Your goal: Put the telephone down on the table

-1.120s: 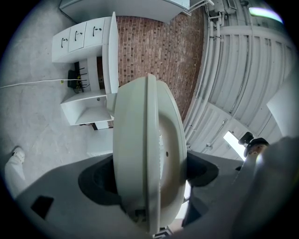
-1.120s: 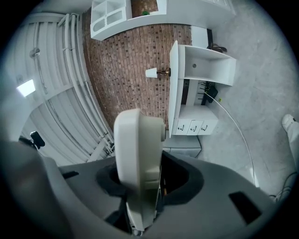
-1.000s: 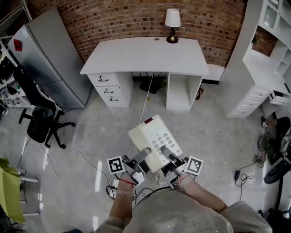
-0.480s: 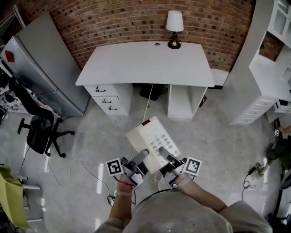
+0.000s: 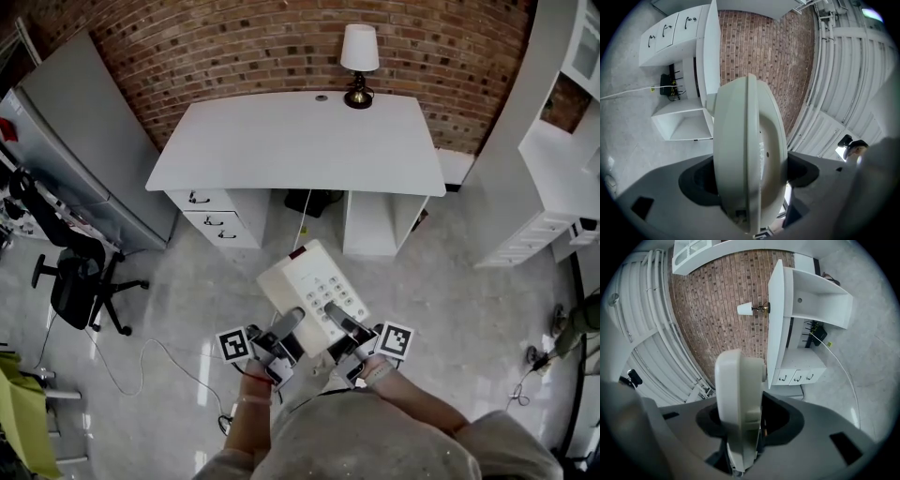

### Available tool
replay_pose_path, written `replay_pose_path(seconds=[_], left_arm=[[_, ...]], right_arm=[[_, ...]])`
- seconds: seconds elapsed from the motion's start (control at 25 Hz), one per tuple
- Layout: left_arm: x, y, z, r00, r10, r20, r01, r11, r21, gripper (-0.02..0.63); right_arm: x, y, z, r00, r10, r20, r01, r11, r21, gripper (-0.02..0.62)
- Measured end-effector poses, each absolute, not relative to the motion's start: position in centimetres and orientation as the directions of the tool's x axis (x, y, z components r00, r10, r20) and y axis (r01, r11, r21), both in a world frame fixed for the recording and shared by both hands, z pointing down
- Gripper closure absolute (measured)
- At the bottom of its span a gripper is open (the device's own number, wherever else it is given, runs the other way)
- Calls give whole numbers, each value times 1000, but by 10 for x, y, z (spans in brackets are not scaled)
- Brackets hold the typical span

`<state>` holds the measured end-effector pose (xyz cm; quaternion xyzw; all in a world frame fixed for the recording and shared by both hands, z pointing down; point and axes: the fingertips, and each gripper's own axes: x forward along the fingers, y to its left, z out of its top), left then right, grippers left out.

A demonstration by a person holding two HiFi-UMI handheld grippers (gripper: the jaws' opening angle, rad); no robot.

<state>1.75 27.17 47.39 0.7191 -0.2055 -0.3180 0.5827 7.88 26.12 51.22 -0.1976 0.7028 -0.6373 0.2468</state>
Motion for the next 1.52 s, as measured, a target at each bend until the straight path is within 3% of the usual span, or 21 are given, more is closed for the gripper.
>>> replay_pose_path(seconds=[0.64, 1.52], left_arm=[[30, 210, 492, 739, -648, -183, 74, -193, 979, 207], [-11, 36, 489, 831, -535, -151, 99, -124, 987, 207]], right_arm=[[92, 202, 530, -784, -617, -72, 35, 72, -997, 426], [50, 40, 528, -690, -724, -26, 33, 5, -999, 426]])
